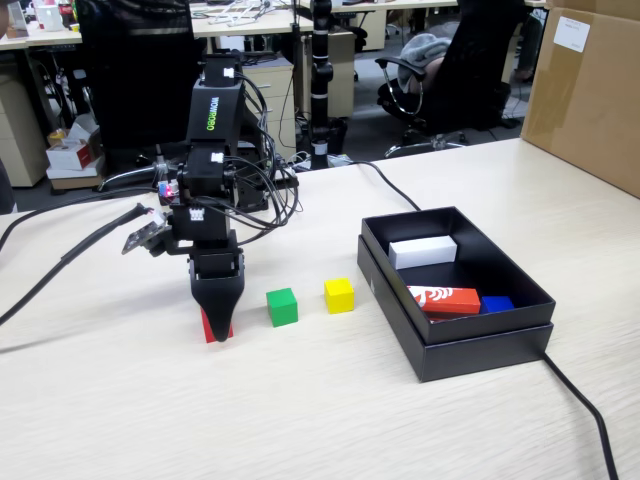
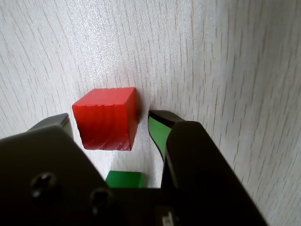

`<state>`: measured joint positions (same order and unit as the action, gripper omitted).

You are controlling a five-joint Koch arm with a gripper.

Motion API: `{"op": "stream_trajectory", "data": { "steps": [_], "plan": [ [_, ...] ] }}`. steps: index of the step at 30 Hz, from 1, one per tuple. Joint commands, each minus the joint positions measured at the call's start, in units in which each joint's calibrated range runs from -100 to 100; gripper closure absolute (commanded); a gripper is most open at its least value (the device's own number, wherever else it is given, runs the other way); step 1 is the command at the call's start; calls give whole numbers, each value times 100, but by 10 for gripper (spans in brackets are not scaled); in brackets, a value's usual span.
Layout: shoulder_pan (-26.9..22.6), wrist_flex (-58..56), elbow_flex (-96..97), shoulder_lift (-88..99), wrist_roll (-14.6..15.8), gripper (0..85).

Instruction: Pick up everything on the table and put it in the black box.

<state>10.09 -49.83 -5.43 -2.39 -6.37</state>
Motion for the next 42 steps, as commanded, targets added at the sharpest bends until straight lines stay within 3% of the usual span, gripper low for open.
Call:
{"op": "stream_trajectory", "data": {
  "steps": [1,5,7,11,12,16,21,26,28,36,42],
  "plan": [
    [24,158,-463,-19,-49,563],
    [49,158,-545,-110,-83,600],
    [78,158,-635,-133,-83,714],
    [83,158,-626,-156,-83,730],
    [88,158,-681,-156,-68,846],
    [88,-41,-608,245,-68,846],
    [-63,-1130,-699,1748,39,846],
    [-645,-1596,-753,3768,249,847],
    [-1353,-1596,-944,4468,484,847],
    [-2354,-1596,-2993,2965,991,846],
    [-2422,-1562,-3401,1714,1104,846]
  ]
}}
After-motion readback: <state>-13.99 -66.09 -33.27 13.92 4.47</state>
